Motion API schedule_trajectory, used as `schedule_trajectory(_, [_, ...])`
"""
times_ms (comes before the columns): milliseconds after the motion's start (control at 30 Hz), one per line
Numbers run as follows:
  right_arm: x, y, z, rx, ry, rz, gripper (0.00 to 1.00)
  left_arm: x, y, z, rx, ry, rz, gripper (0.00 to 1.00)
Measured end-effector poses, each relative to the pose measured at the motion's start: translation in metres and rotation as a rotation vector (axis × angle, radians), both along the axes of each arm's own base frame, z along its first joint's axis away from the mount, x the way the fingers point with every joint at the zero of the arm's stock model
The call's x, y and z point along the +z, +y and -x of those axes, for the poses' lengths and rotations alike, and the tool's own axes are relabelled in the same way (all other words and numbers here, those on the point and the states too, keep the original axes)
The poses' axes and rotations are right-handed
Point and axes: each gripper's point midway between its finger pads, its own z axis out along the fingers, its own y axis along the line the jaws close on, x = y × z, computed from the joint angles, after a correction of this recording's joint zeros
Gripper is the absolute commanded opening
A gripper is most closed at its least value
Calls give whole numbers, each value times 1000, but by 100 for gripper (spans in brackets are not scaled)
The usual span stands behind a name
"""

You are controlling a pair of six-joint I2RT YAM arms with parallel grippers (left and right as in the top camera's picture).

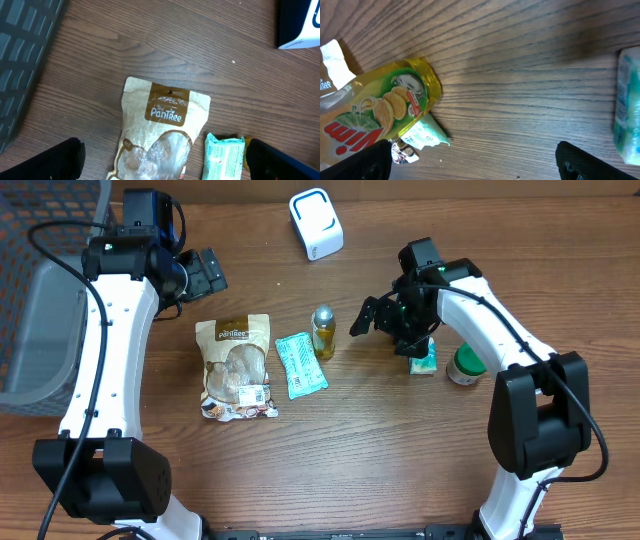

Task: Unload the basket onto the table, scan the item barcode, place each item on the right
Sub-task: 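Open the right gripper and lift away from the tissue pack, then move the right gripper left over the yellow Vim bottle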

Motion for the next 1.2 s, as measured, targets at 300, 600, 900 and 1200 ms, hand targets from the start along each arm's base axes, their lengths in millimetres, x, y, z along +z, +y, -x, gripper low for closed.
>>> schedule_trajectory(300, [-1,14,4,42,-19,23,94,0,0,0,0,0,0,99])
schedule_trajectory(600, [8,23,-5,57,-83,49,79,0,0,0,0,0,0,100])
schedule_trajectory(900, [84,36,-36,52,-334,51,80,0,0,0,0,0,0,100])
schedule_trajectory(1200, [94,83,-28,189,-500,160,86,0,0,0,0,0,0,100])
